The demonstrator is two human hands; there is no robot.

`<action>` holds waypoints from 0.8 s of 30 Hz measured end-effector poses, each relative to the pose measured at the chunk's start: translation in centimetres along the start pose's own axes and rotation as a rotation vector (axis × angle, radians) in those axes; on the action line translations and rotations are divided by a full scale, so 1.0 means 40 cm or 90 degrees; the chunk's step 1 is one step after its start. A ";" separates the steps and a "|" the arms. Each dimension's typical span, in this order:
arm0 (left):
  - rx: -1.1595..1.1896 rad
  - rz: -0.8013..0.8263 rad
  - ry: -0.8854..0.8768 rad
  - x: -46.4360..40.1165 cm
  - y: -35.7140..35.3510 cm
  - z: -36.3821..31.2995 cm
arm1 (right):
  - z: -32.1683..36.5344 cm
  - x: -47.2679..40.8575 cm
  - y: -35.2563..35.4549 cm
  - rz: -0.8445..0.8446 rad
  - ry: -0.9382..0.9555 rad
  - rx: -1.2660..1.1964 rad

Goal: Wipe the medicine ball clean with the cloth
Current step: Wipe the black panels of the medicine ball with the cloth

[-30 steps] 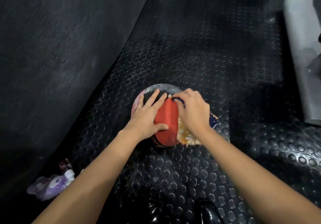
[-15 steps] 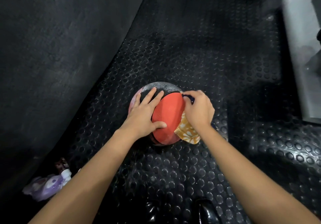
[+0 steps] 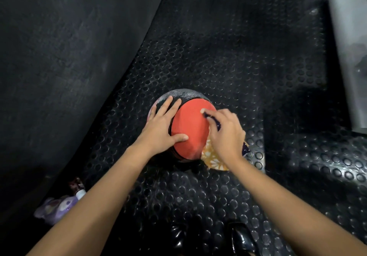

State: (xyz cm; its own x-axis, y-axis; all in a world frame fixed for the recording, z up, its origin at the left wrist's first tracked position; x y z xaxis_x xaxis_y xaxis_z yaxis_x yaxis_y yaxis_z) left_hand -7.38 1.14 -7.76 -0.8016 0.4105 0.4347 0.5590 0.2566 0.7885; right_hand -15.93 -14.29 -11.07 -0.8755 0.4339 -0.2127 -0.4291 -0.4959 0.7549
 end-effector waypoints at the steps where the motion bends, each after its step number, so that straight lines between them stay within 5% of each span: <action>1: 0.004 -0.003 0.000 0.000 -0.001 0.001 | -0.021 -0.014 0.001 -0.011 -0.062 -0.011; 3: 0.003 -0.008 -0.004 -0.004 0.000 -0.002 | -0.021 -0.022 -0.002 -0.024 -0.119 -0.029; 8: 0.027 -0.015 0.005 -0.010 0.009 0.018 | 0.046 0.031 -0.013 0.002 0.040 -0.020; 12: 0.040 -0.022 0.021 0.002 0.008 0.016 | -0.013 -0.021 -0.014 -0.024 -0.133 -0.032; 17: 0.063 -0.019 0.054 -0.014 0.015 0.026 | 0.063 0.037 -0.024 -0.017 0.058 -0.021; 24: -0.056 0.082 0.047 -0.040 0.027 0.026 | 0.001 -0.089 -0.019 0.004 -0.076 -0.040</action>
State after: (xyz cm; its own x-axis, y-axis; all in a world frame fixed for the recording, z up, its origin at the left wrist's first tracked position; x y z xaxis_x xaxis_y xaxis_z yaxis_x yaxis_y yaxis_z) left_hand -5.27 1.66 -8.06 -0.7392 0.3693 0.5632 0.6406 0.1275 0.7572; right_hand -12.49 -15.43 -10.88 -0.8473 0.5151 -0.1295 -0.4398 -0.5436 0.7149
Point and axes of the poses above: each hand's wrist, its own x-axis away from the middle knuckle, its own y-axis out of the back of the hand, z = x × y, the point moved 3 cm from there along -x, towards the middle knuckle, and after that the axes turned 10 degrees about y, right-handed, at the moved point
